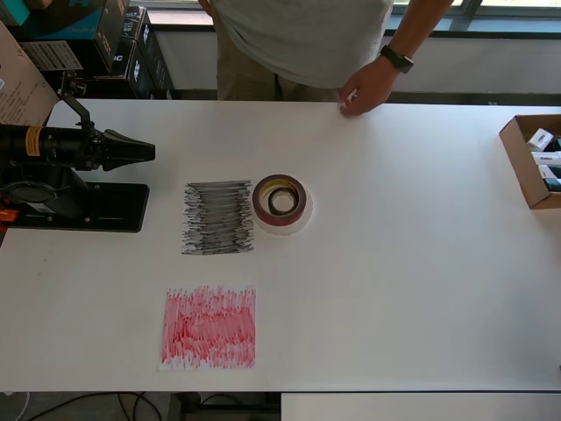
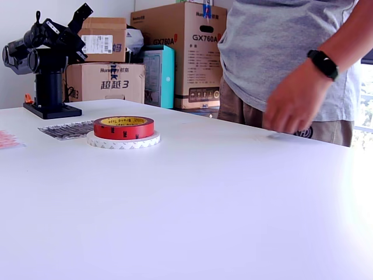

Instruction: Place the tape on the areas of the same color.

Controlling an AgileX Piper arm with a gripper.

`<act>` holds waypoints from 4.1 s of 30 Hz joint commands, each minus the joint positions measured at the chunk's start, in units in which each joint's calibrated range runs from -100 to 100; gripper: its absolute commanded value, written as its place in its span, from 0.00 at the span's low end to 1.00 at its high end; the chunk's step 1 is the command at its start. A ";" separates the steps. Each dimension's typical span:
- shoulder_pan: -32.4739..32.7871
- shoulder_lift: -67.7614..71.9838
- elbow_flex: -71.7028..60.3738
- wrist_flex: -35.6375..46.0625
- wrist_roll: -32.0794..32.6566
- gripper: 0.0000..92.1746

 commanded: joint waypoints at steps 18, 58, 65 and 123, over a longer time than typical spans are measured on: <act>0.21 -0.28 -0.55 0.00 -0.05 0.00; 0.21 -0.28 -0.55 0.00 -0.05 0.00; 0.21 -0.28 -0.55 0.00 -0.05 0.00; -0.50 60.99 -70.06 14.77 0.20 0.01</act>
